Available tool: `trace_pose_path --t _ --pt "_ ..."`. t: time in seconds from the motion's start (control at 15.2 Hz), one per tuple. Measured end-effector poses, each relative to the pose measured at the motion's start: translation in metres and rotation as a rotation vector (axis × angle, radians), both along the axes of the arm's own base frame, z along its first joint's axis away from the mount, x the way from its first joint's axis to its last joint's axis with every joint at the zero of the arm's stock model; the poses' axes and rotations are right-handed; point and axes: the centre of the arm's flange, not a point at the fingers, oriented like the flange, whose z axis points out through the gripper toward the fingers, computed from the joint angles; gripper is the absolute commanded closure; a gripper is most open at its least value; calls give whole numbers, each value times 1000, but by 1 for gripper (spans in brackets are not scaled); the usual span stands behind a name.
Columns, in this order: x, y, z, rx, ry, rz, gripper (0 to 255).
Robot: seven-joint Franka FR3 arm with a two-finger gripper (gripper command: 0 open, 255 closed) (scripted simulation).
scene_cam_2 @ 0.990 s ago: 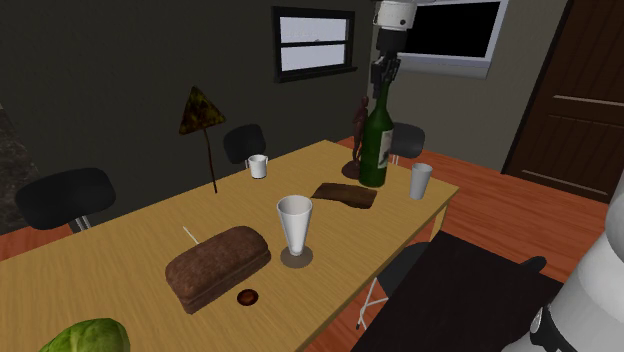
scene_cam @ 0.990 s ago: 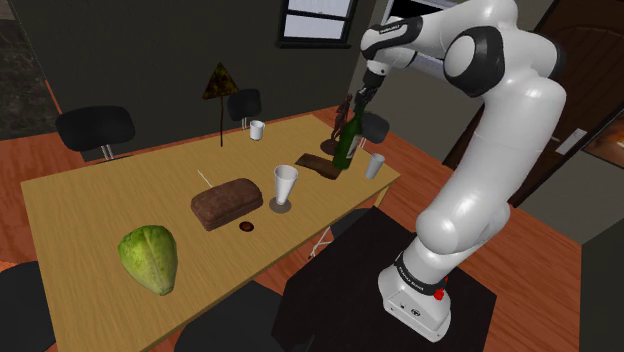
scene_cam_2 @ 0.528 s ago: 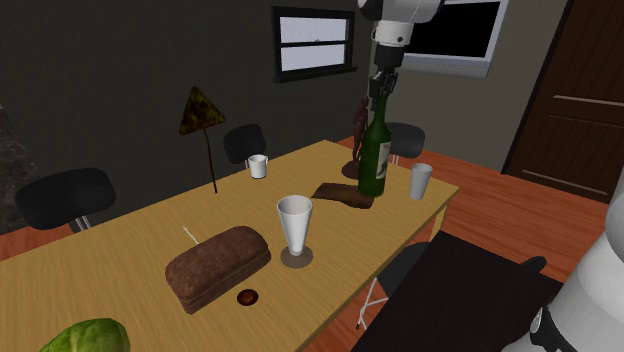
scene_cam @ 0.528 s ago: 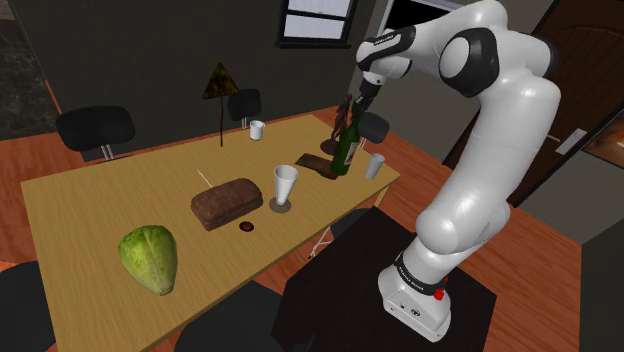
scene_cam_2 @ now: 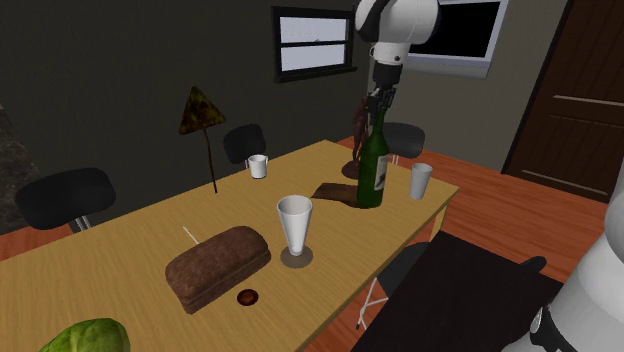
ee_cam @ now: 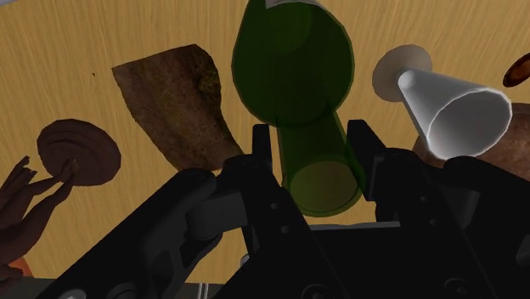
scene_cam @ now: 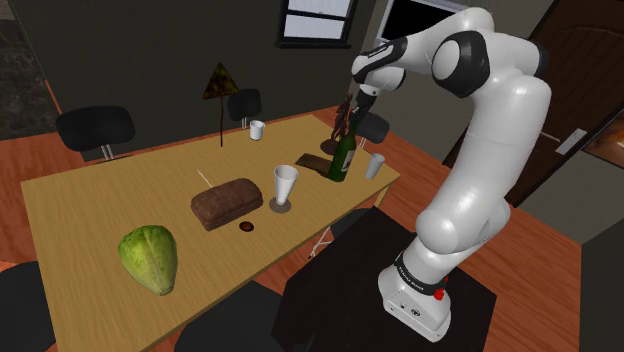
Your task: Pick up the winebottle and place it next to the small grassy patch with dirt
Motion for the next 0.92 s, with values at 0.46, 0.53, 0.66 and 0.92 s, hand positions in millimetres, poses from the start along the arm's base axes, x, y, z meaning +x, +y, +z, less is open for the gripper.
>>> trace_pose_path --t 0.46,0.53,0.66,0.92 --pt "0 -1 -36 0 0 0 255" --pt "0 0 -41 0 0 0 255" --pt "-1 0 -52 0 0 0 255" --pt "-1 1 -73 0 0 0 255"
